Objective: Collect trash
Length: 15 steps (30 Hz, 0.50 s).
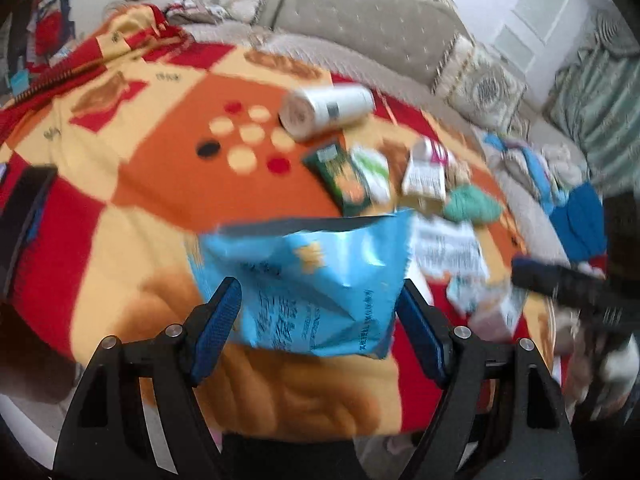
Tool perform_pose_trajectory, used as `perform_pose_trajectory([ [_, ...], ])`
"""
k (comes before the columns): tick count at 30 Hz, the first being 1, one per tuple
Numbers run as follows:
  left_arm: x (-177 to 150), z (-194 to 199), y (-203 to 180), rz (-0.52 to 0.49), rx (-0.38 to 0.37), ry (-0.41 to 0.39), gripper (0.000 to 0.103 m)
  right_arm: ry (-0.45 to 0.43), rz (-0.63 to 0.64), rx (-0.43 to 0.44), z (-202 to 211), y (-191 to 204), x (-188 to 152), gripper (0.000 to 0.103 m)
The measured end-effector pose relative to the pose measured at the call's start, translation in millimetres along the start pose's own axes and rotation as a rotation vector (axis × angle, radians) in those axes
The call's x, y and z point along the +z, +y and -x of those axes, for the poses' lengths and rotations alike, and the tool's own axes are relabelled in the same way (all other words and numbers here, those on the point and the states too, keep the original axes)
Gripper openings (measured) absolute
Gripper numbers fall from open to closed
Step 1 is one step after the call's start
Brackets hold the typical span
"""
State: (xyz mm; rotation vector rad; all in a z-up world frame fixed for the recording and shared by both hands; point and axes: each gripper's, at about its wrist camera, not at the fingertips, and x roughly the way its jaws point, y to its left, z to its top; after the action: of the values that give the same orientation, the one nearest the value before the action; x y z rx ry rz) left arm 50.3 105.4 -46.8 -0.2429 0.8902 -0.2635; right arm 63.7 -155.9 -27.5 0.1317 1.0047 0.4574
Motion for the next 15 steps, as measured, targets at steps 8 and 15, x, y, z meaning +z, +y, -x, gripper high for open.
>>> perform_pose_trajectory([
  [8,55,-25,33,0.089,0.048,-0.064,0.079,0.005,-0.009,0.007,-2,2,-1,0.072],
  [15,58,-24,30,0.025,-0.051,-0.052,0.080,0.040,0.011,0.015,-17,16,-2,0.073],
])
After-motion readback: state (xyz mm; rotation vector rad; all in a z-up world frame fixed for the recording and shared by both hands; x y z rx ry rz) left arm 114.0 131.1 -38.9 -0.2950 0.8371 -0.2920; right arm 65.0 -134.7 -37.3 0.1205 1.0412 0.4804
